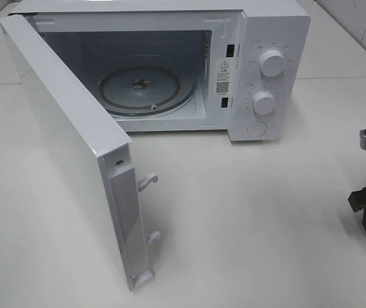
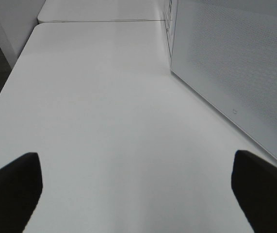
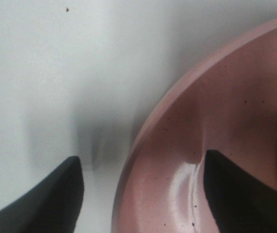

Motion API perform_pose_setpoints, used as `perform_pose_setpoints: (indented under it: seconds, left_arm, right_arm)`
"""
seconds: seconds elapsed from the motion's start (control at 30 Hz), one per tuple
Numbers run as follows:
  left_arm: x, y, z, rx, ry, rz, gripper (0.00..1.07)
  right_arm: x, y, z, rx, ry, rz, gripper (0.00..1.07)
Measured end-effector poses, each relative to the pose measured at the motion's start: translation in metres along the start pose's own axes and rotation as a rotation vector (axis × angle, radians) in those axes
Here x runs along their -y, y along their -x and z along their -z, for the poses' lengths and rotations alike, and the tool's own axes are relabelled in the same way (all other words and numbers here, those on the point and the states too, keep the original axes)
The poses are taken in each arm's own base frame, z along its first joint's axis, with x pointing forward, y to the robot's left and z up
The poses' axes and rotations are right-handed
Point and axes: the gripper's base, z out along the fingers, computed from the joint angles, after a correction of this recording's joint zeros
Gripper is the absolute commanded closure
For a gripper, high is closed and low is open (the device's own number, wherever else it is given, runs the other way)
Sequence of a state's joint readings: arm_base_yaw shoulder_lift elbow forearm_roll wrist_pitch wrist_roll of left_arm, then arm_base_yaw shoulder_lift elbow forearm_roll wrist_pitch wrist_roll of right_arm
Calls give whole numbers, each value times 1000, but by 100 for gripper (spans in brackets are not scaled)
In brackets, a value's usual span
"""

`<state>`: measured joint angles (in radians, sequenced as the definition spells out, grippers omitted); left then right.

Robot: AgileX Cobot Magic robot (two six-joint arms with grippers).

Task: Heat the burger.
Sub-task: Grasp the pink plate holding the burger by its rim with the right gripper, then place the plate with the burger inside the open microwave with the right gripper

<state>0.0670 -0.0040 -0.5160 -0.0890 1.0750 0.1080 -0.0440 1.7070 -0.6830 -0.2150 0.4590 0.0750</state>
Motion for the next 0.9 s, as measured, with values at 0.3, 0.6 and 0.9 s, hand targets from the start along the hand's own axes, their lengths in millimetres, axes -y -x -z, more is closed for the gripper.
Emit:
perform_pose_setpoints:
  seconds: [0.3,0.6,0.9]
  left_arm:
    - [0,0,0,0,0,0,9]
    - [0,0,0,0,0,0,9]
    - [0,0,0,0,0,0,9]
  right_arm:
    - [0,-1,0,-14,0,-32,107]
    - [0,-4,0,-44,-6,-49,107]
    - [0,-3,8,-15,-36,-57,107]
